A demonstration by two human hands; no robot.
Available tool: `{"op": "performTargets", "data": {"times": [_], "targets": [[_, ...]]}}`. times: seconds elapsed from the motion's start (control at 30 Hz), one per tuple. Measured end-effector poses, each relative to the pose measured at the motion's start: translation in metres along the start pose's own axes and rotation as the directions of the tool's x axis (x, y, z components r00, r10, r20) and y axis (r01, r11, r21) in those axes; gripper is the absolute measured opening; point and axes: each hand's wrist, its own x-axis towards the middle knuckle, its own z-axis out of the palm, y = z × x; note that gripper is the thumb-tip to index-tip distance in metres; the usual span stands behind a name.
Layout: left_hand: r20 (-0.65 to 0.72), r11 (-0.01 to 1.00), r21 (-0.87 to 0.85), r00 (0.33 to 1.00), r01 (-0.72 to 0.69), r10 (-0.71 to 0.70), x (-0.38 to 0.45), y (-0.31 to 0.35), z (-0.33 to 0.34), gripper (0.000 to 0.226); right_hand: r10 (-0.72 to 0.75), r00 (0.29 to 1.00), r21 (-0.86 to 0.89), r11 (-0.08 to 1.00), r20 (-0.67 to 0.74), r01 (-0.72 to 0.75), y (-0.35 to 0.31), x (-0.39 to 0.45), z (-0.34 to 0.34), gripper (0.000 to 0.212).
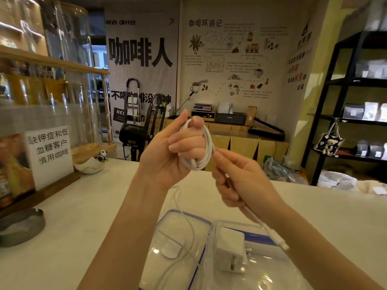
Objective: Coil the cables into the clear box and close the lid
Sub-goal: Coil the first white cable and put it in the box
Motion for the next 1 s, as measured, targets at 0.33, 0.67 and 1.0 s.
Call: {"op": "performTargets", "data": {"times": [0.33,0.67,1.0], "targets": [[-0.372,0.532,0.841,0.817,0.096,0.441,0.012,-0.020,-0.017,0.037,0.057,0.998,-0.654,0.756,0.006,-0.039,0.010,-0.028,0.007,0.021],[-0.434,-0.046,0.897,0.897,0.439,0.087,0.017,-0.043,-0.014,0.045,-0.460,0.797,-0.918,-0.134,0.392,0.374,-0.020,-0.033,-0.036,0.031],[-0.376,0.612,0.590,0.850,0.527,-0.369,0.019,-0.041,-0.021,0.068,-0.532,0.821,-0.846,0.326,0.205,0.422,-0.002,-0.016,-0.040,0.050]]}}
